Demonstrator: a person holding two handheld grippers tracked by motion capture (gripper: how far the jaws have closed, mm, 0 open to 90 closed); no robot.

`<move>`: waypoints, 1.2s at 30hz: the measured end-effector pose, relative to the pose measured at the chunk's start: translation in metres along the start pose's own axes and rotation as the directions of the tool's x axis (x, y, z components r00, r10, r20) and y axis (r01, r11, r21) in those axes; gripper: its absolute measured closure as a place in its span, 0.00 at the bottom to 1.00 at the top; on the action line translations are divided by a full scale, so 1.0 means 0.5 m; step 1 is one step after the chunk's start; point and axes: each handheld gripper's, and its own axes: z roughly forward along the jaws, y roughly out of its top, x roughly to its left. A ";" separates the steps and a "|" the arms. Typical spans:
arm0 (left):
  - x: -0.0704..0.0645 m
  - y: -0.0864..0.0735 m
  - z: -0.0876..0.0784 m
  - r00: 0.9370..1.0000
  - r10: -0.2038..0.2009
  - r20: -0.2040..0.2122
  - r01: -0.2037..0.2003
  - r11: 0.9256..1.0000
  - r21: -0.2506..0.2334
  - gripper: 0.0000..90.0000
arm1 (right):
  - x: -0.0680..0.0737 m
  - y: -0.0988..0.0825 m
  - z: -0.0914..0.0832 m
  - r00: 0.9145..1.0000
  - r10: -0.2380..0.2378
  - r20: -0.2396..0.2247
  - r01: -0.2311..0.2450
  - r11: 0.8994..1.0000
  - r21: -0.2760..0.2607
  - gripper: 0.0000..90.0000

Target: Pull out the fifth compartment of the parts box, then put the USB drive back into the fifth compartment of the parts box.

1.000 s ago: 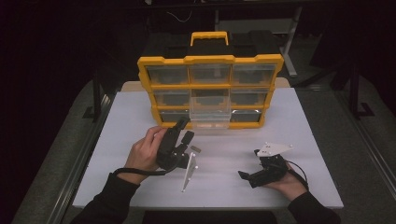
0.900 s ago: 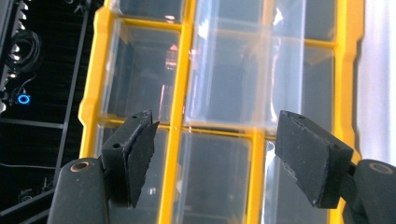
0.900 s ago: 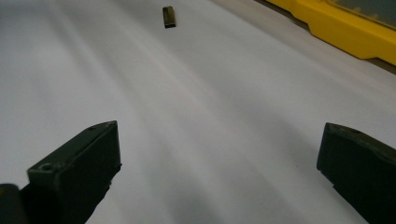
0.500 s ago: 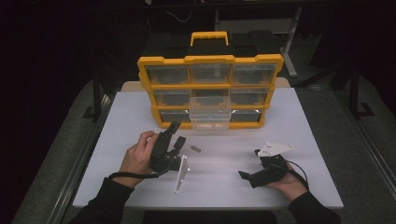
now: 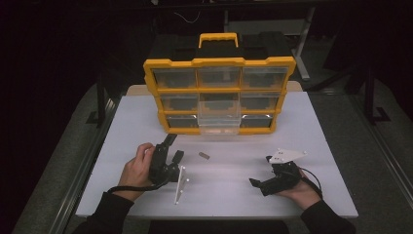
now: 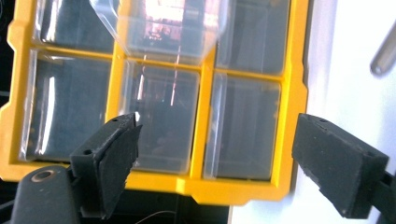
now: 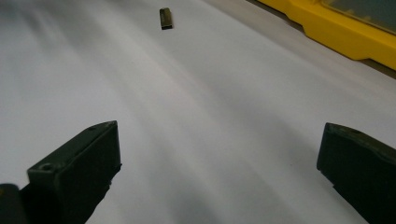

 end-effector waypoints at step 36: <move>-0.034 -0.021 0.008 0.994 -0.092 0.062 0.088 0.994 0.058 0.00 | -0.001 0.000 -0.002 1.000 0.000 0.008 0.000 1.000 -0.005 0.00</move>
